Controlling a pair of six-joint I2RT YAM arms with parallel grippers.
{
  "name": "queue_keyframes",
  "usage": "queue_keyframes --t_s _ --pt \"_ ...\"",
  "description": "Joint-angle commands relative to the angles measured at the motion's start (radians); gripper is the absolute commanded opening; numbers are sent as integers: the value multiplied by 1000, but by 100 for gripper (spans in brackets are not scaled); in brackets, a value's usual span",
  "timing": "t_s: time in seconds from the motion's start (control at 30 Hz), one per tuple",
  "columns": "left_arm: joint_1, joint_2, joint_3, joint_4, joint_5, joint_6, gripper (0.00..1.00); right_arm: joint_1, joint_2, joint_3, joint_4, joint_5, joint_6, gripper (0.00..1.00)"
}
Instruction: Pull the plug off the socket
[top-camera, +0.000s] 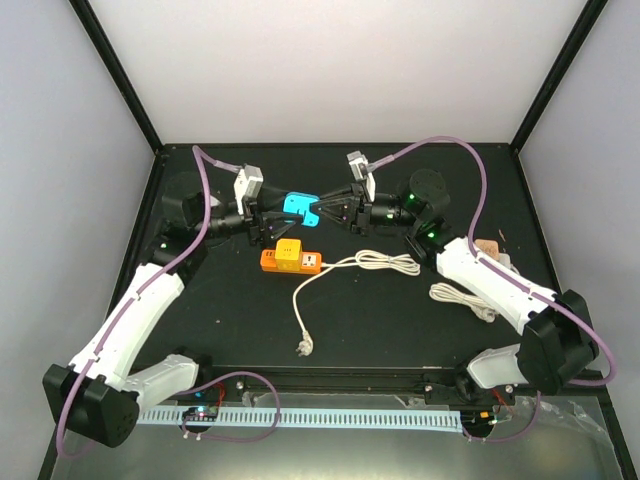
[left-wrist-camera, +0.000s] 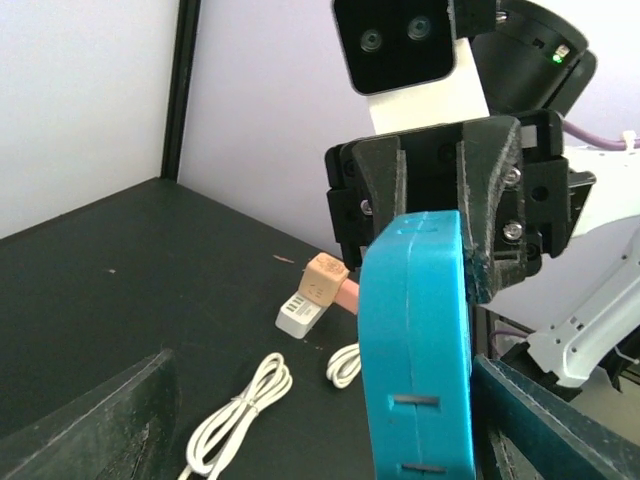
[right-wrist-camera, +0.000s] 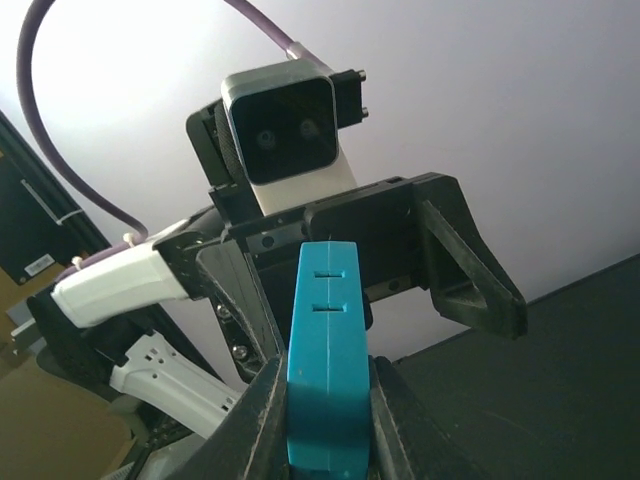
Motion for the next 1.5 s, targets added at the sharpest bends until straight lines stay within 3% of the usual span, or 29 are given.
queue_keyframes --t_s 0.0,0.23,0.53,0.87,1.03,1.2,1.23,1.27,1.37,1.47 --pt "60 30 78 -79 -192 65 80 51 -23 35 -144 -157 -132 1" --pt "65 8 113 -196 137 249 79 40 -8 102 -356 -134 -315 1" --pt "70 -7 135 -346 170 295 51 39 -6 133 -425 -164 -393 1" --pt "71 -30 85 -241 330 159 27 37 -6 140 -449 -170 -440 1" --pt "71 -30 77 -236 344 139 12 37 -6 154 -465 -173 -457 1" --pt "71 -26 72 -243 361 135 3 36 -2 162 -470 -167 -463 1" --pt "71 -27 71 -244 359 135 2 37 -1 164 -471 -162 -463 4" --pt "71 -27 71 -247 354 140 2 37 2 167 -475 -158 -463 16" --pt "74 -28 82 -297 308 191 2 30 4 169 -492 -135 -479 60" --pt "97 -18 98 -363 260 231 1 13 4 171 -513 -115 -496 76"
